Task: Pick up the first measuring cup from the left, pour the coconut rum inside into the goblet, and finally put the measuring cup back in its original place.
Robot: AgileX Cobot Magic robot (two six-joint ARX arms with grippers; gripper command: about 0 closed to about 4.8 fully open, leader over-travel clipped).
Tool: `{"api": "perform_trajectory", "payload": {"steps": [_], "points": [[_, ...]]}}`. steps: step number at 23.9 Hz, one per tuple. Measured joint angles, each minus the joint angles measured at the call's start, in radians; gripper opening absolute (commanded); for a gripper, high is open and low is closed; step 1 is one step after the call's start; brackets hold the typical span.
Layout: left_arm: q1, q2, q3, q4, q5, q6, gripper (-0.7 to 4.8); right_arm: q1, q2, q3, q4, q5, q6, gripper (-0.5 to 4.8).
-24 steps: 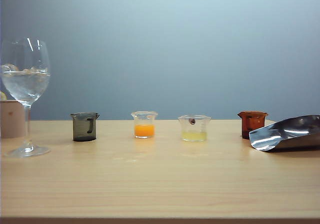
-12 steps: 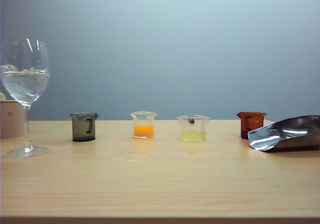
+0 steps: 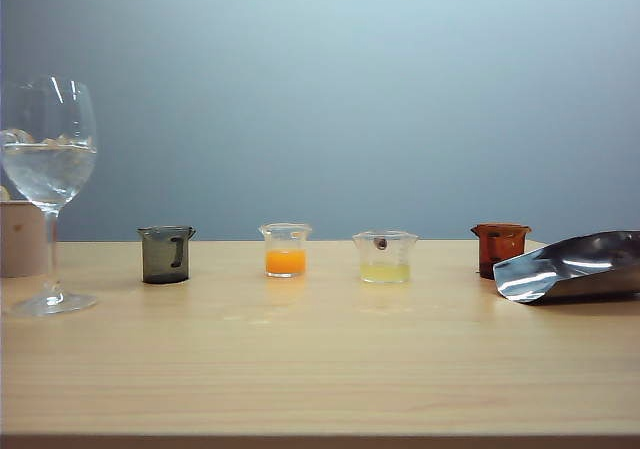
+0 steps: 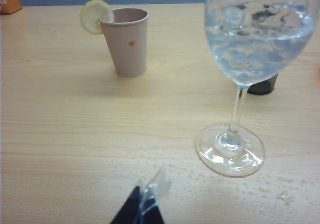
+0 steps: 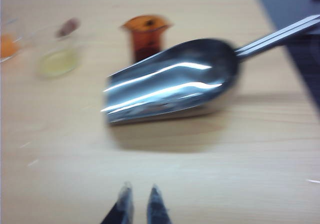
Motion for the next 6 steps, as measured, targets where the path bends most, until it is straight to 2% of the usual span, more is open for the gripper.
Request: {"api": "perform_trajectory", "payload": {"steps": [6], "points": [[0.0, 0.0, 0.0, 0.0, 0.0, 0.0, -0.03, -0.249, -0.079, -0.016, 0.014, 0.002, 0.0, 0.47]]}}
